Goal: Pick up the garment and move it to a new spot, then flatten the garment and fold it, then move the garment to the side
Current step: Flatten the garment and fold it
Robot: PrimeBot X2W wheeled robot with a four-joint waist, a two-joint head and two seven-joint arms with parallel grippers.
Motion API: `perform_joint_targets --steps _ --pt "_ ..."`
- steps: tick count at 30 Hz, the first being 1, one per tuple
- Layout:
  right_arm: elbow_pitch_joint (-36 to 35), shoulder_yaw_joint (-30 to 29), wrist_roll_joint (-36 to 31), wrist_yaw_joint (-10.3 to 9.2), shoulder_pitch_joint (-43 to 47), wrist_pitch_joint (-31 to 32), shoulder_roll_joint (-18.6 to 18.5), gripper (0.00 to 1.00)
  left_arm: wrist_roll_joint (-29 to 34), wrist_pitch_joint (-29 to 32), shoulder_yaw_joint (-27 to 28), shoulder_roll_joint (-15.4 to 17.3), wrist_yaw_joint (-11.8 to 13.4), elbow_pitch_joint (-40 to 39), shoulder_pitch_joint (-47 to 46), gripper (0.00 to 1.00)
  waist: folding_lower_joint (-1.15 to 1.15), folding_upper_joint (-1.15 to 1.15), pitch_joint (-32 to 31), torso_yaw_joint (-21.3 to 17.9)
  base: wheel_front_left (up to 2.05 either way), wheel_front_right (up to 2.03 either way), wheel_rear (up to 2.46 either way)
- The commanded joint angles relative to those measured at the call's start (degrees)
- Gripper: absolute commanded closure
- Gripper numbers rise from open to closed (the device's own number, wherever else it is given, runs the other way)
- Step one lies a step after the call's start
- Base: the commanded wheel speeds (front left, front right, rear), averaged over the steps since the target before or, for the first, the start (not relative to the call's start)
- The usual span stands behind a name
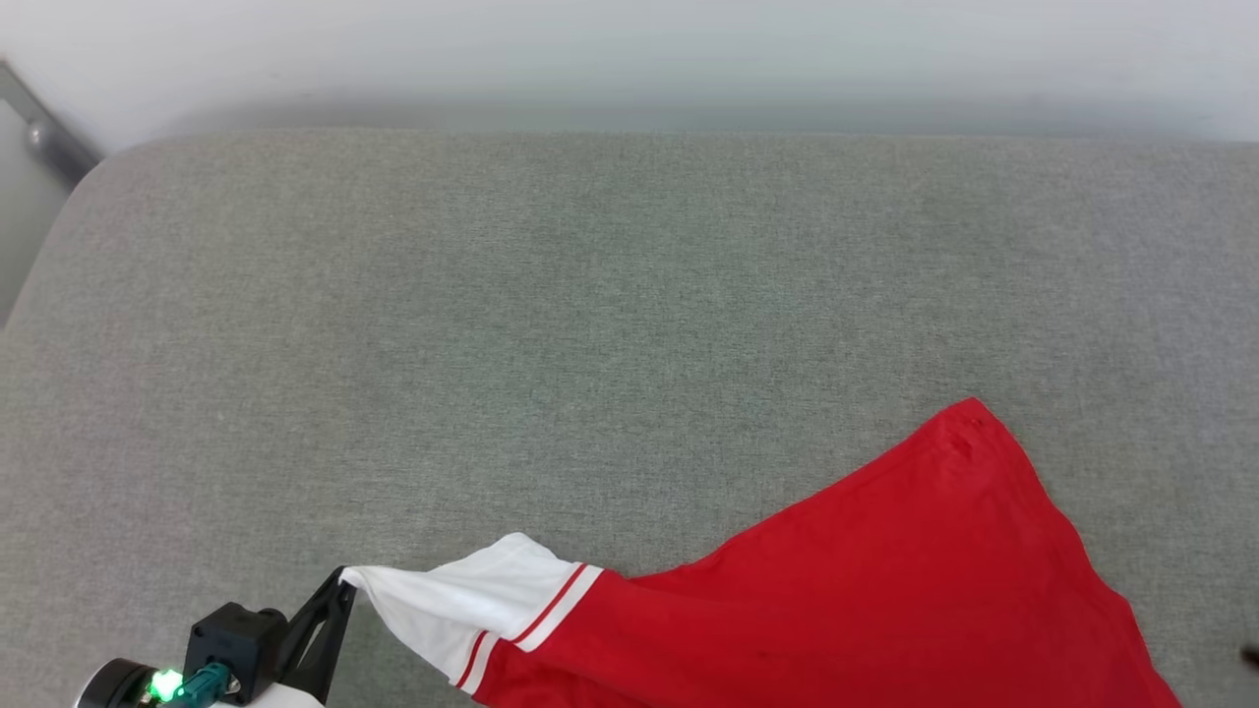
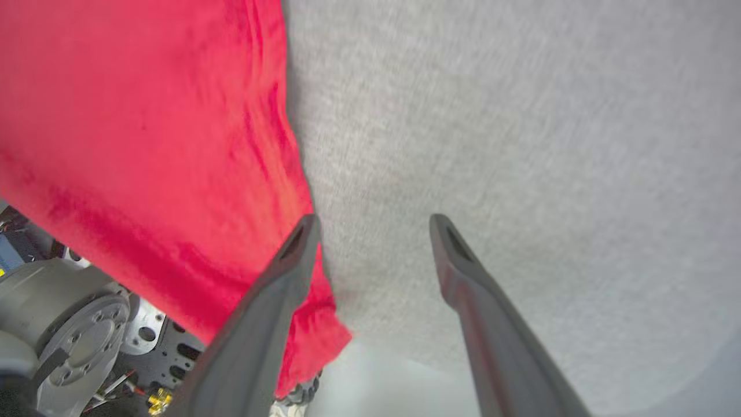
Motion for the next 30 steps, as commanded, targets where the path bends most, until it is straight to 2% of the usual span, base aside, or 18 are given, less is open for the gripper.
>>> perform_joint_targets --steps 1,5,8,11,14,21,25,30 --pt "-2.7 -3.4 -1.0 -0.02 -2.5 0.4 -1.1 0.00 0.4 0.2 -0.3 -0.2 -0.1 -0.1 -0.4 1.00 0.01 0.00 0.0 0.4 0.00 0.00 0.00" --pt "-8.1 -8.6 -2.6 -0.03 -7.2 4.2 -2.2 0.00 1.2 0.4 -0.7 -0.7 -0.1 -0.6 -1.4 1.00 0.01 0.00 0.7 1.5 0.00 0.00 0.00" --pt "-11.6 -9.7 -4.5 -0.03 -11.8 8.6 -1.7 0.00 1.6 0.5 -0.8 -1.3 0.0 -0.9 -2.0 1.00 0.01 0.00 1.7 2.6 0.00 0.00 0.00" --pt "-14.2 -7.6 -7.0 -0.03 -17.5 13.9 -0.8 0.00 2.5 0.9 -1.0 -1.5 0.0 -1.2 -3.2 1.00 0.01 0.00 3.0 3.8 0.00 0.00 0.00" --pt "-14.9 -2.8 -9.4 -0.02 -24.0 19.8 1.7 0.00 3.3 1.3 -1.5 -2.0 -0.2 -1.5 -4.4 1.00 0.01 0.00 4.4 4.9 0.00 0.00 0.00" --pt "-8.4 9.9 -14.4 -0.02 -38.3 29.4 9.9 0.00 5.4 1.9 -2.5 -4.4 -0.8 -1.5 -7.8 1.00 0.01 0.00 8.2 7.3 0.00 0.00 0.00" --pt "-4.2 14.0 -16.0 -0.02 -42.2 30.1 12.2 0.00 5.9 2.0 -2.8 -5.6 -1.3 -1.2 -9.0 1.00 0.01 0.00 9.7 8.4 0.00 0.00 0.00" --pt "2.7 18.4 -15.2 -0.02 -44.3 28.0 14.6 0.00 6.5 2.0 -3.3 -7.1 -2.2 0.0 -10.9 1.00 0.01 0.00 11.4 9.7 0.00 0.00 0.00"
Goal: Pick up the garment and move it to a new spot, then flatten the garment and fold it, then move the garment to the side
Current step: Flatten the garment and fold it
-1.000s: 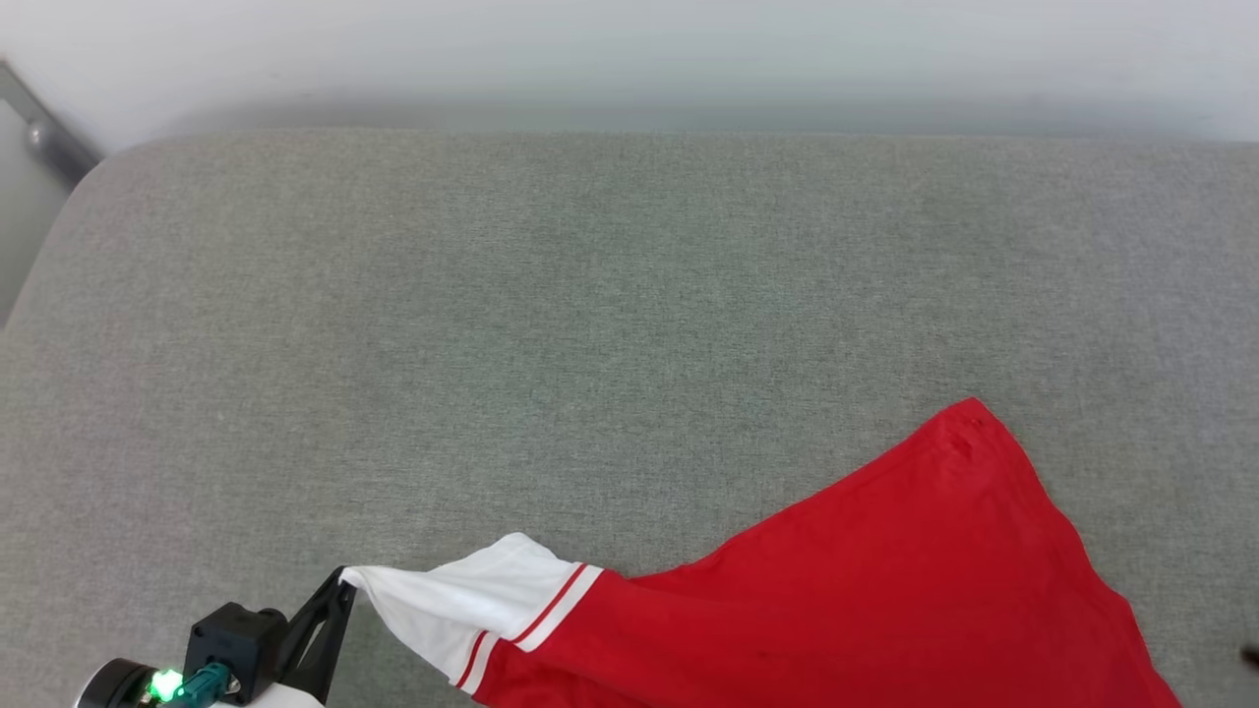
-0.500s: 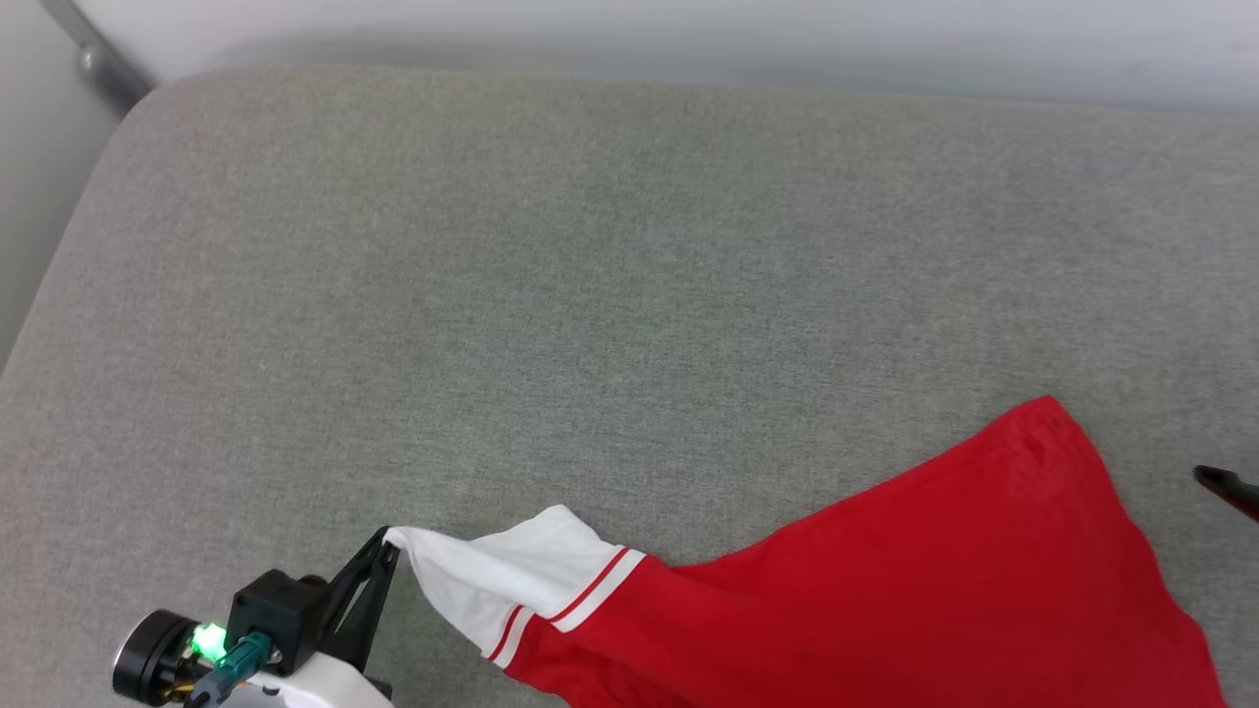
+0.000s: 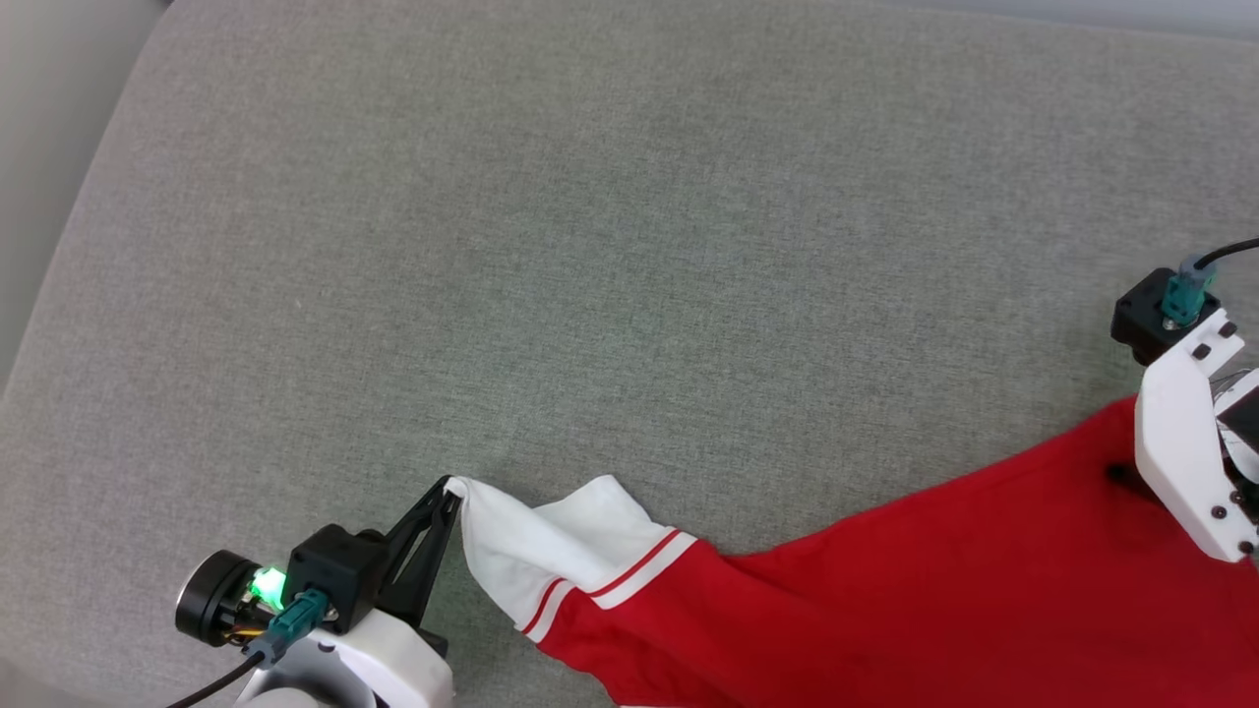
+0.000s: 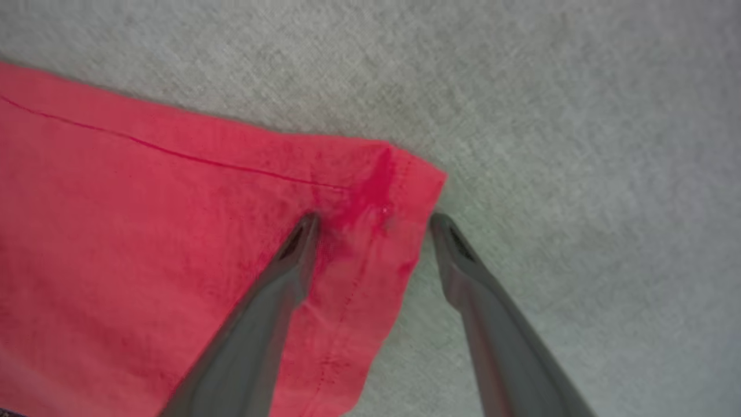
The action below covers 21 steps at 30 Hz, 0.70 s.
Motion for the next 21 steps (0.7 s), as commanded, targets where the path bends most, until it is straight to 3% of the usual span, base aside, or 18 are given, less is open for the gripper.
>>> perform_joint_targets --steps 1,7,8,9,21 --pt "1.5 0.6 0.7 -0.03 -0.7 -1.1 0.9 0.00 0.4 -0.1 0.1 -0.5 -0.2 0.3 -1.0 1.00 0.00 0.00 0.9 0.7 0.00 0.00 0.00" --pt "5.5 6.9 3.2 -0.03 1.5 -3.6 2.1 0.00 0.6 -0.3 -0.2 -1.3 -0.8 1.3 -1.9 1.00 0.00 0.00 1.1 1.1 0.00 0.00 0.00" --pt "5.5 7.9 3.3 0.00 1.5 -4.1 2.0 0.84 0.6 -0.3 -0.3 -1.3 -0.8 1.6 -1.8 1.00 0.00 0.00 0.8 1.0 0.00 0.00 0.00" --pt "5.5 8.3 3.7 0.00 1.2 -5.2 2.0 1.00 0.5 -0.4 -0.4 -1.4 -0.9 1.7 -1.7 1.00 0.00 0.00 0.5 0.8 0.00 0.00 0.00" --pt "4.0 7.8 6.1 -0.04 -0.3 -23.4 -0.8 1.00 1.3 0.6 -2.0 0.8 -2.8 3.0 -1.1 1.00 0.00 0.00 -12.1 -1.7 0.00 0.00 0.00"
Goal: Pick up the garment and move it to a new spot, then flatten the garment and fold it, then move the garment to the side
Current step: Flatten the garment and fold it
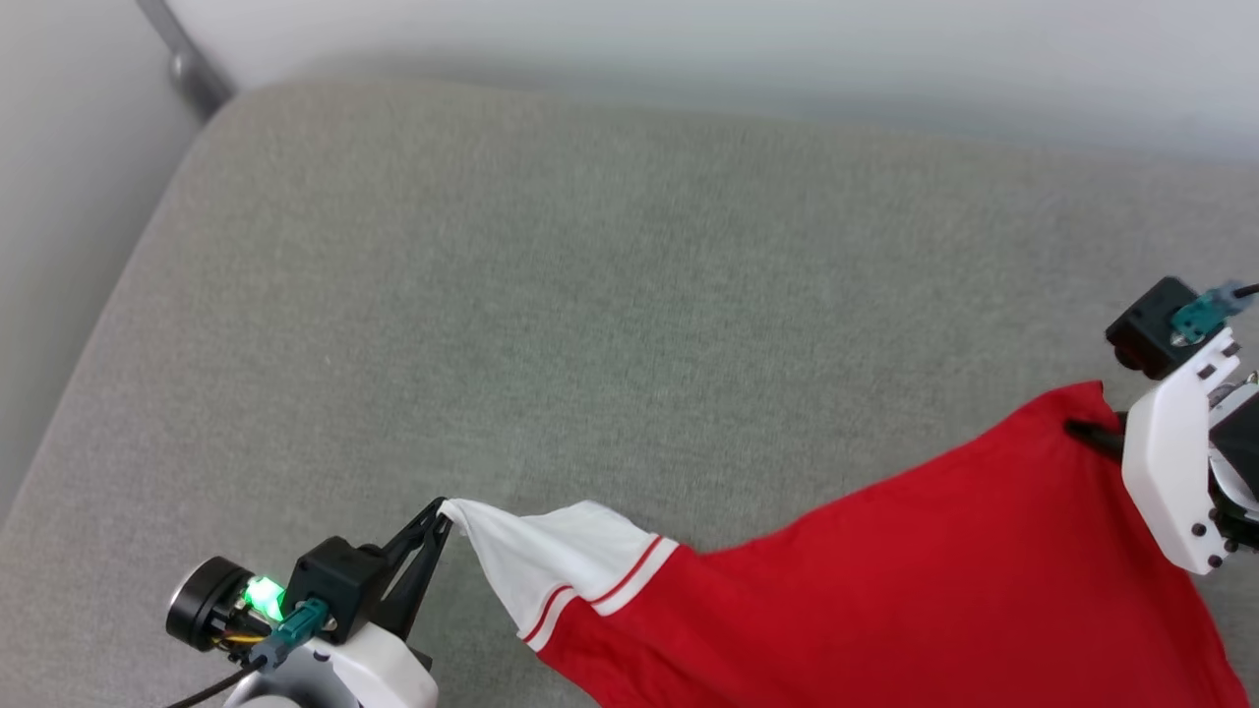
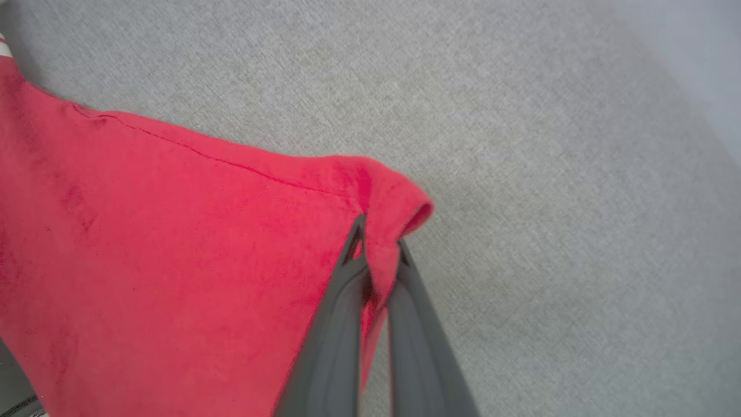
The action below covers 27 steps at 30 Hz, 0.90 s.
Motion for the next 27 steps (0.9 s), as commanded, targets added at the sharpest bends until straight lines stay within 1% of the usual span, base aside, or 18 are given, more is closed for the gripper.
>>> perform_joint_targets --steps 1,6,8,11,13,17,21,22,27 --pt "-0.3 -0.3 0.4 -0.02 0.8 -0.8 -0.2 1.00 0.5 0.2 0.1 0.2 0.0 -0.3 -0.8 1.00 0.00 0.00 -3.9 -1.2 0.00 0.00 0.00" --pt "-1.8 -3.8 0.5 -0.03 2.0 -7.2 -1.6 1.00 1.8 1.2 0.8 1.1 -1.1 -1.3 -4.6 1.00 0.00 0.00 -8.0 -2.4 0.00 0.00 0.00" --pt "-2.1 -5.9 -0.5 -0.03 1.7 -9.2 -1.6 1.00 2.3 1.4 1.3 0.8 -2.0 -1.0 -7.2 1.00 0.00 0.00 -8.8 -3.1 0.00 0.00 0.00" --pt "-1.9 -9.7 -2.5 -0.03 0.1 -11.7 -0.6 1.00 3.9 2.2 2.0 0.4 -3.5 -0.2 -12.4 1.00 0.00 0.00 -9.0 -4.0 0.00 0.00 0.00" --pt "-1.7 -11.8 -4.2 -0.02 -1.1 -12.4 0.5 1.00 4.5 2.8 2.7 -0.3 -4.9 0.6 -16.1 1.00 0.00 0.00 -8.5 -4.8 0.00 0.00 0.00" --pt "-2.2 -16.0 -7.6 -0.03 -5.8 -12.3 3.5 1.00 6.7 4.2 4.4 -1.3 -7.6 3.1 -25.8 1.00 0.00 0.00 -5.9 -6.4 0.00 0.00 0.00" --pt "-1.7 -19.0 -11.8 -0.03 -13.0 -12.0 6.1 1.00 7.8 5.5 7.0 -2.9 -9.8 6.0 -36.1 1.00 0.00 0.00 -1.5 -7.6 0.00 0.00 0.00" --pt "-1.5 -19.6 -12.9 -0.02 -15.5 -11.7 7.0 1.00 8.2 5.9 7.7 -3.0 -10.3 6.7 -38.9 1.00 0.00 0.00 -0.1 -8.0 0.00 0.00 0.00" --pt "2.1 -21.1 -17.6 -0.03 -27.4 -12.0 10.6 1.00 10.4 6.7 10.2 -5.6 -11.7 10.8 -51.4 1.00 0.00 0.00 6.2 -8.6 0.00 0.00 0.00"
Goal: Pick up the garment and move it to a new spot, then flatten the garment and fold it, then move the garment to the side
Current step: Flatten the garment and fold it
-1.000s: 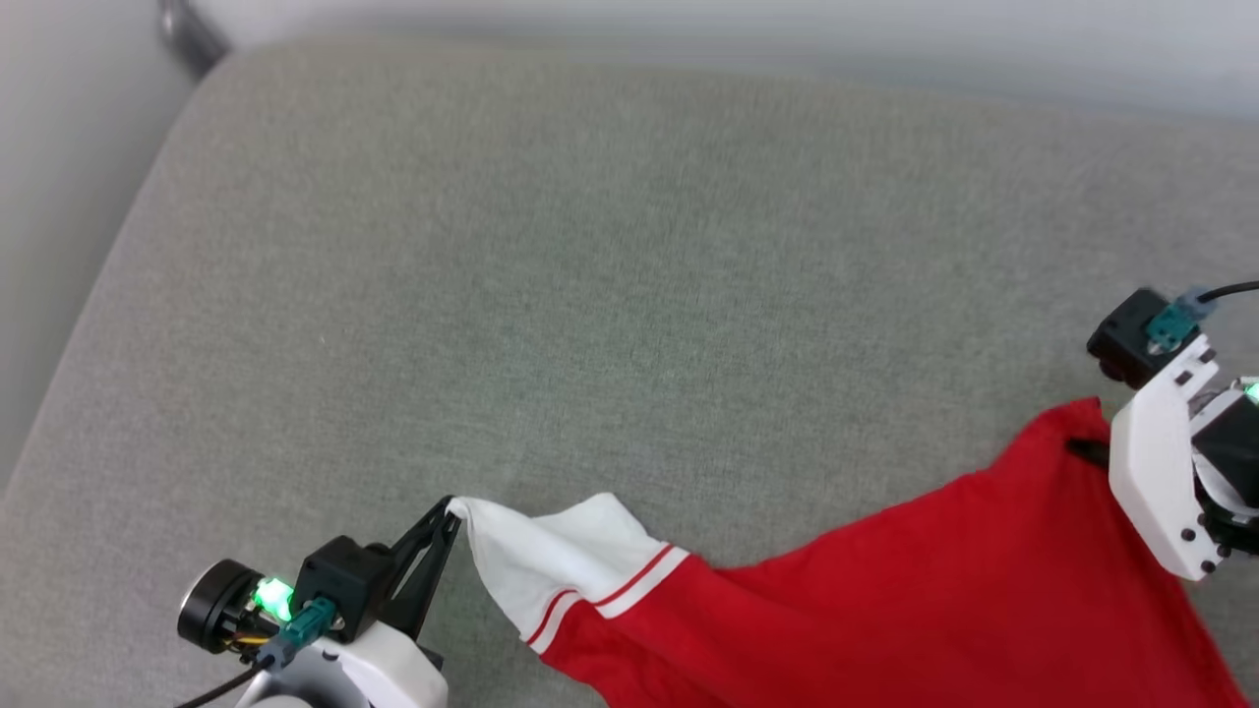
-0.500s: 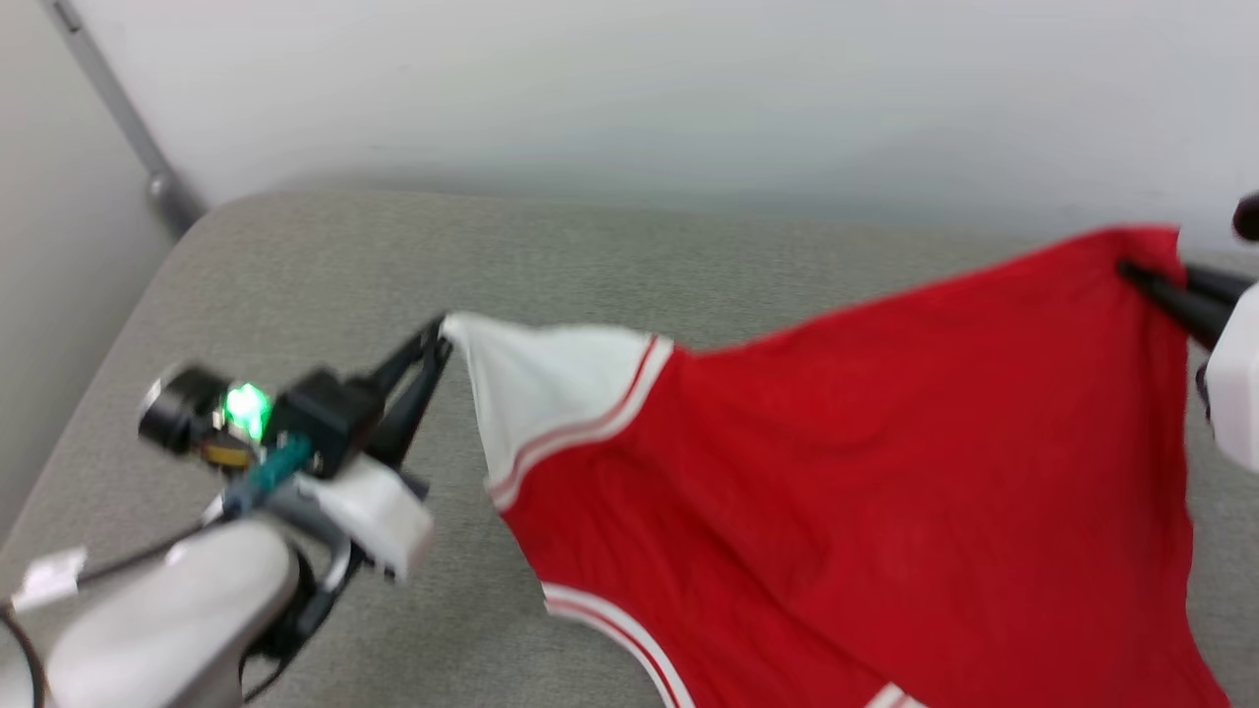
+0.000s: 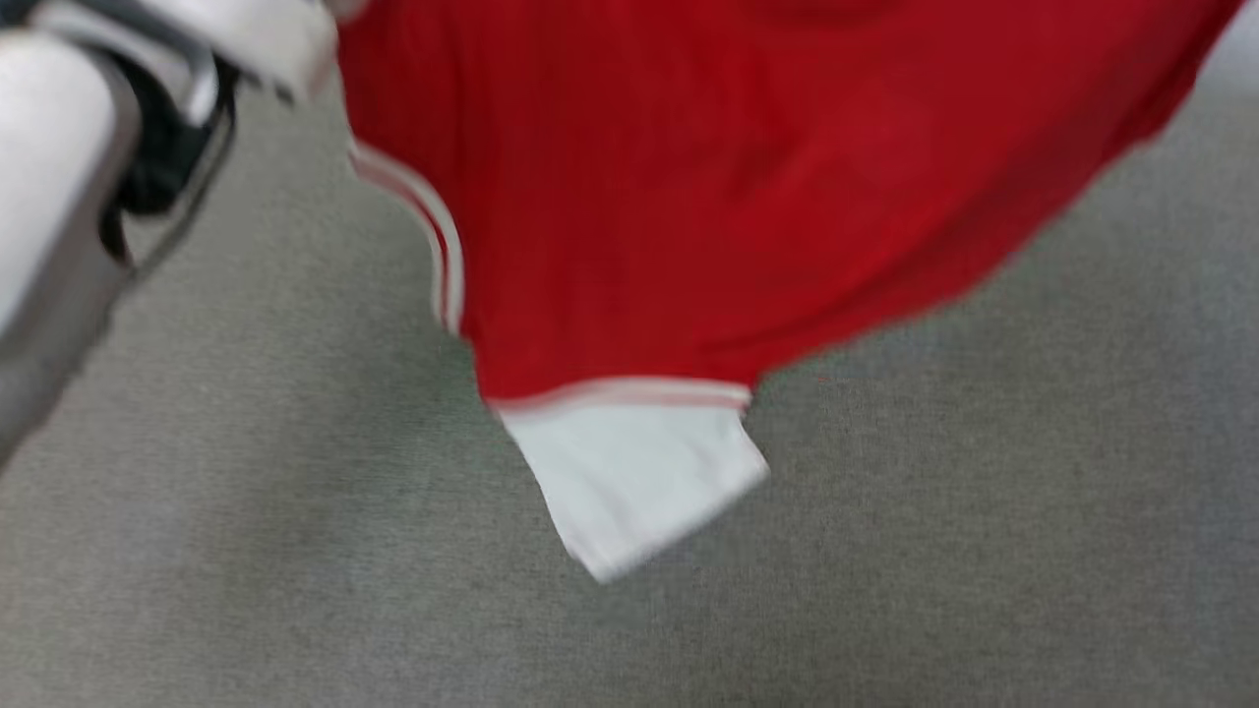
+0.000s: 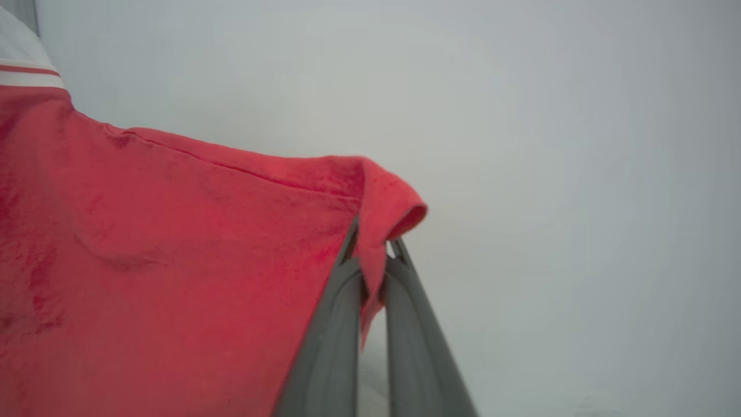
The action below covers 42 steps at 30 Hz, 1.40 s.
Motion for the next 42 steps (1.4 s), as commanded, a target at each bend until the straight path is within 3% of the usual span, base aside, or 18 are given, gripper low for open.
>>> perform_joint_targets --steps 1,12,21,33,42 --pt "0.8 -0.3 -0.6 -0.04 -2.3 -0.3 0.9 1.00 0.3 0.3 0.4 -0.7 -0.4 0.9 -2.0 1.00 -0.01 0.00 4.3 -0.9 0.00 0.00 0.00" --pt "13.2 2.6 -9.4 -0.04 -29.5 -4.5 6.5 1.00 3.9 -0.2 4.5 -5.2 -4.4 13.8 -28.6 1.00 -0.01 0.00 14.8 -0.8 0.00 0.00 0.00" --pt "25.0 4.3 -12.7 -0.04 -43.3 -12.4 11.3 1.00 4.7 -4.2 5.6 -7.8 -7.1 23.7 -39.7 1.00 -0.01 0.00 18.0 0.2 0.00 0.00 0.00" --pt "34.8 13.7 -8.6 -0.04 -43.2 -17.0 12.7 1.00 4.2 -7.6 2.9 -10.5 -10.4 32.6 -36.2 1.00 -0.01 0.00 20.1 1.6 0.00 0.00 0.00" --pt "38.4 22.4 -2.6 -0.04 -32.9 -21.6 12.3 1.00 2.3 -9.4 1.3 -12.9 -12.0 36.0 -26.1 1.00 -0.01 0.00 19.2 1.9 0.00 0.00 0.00"
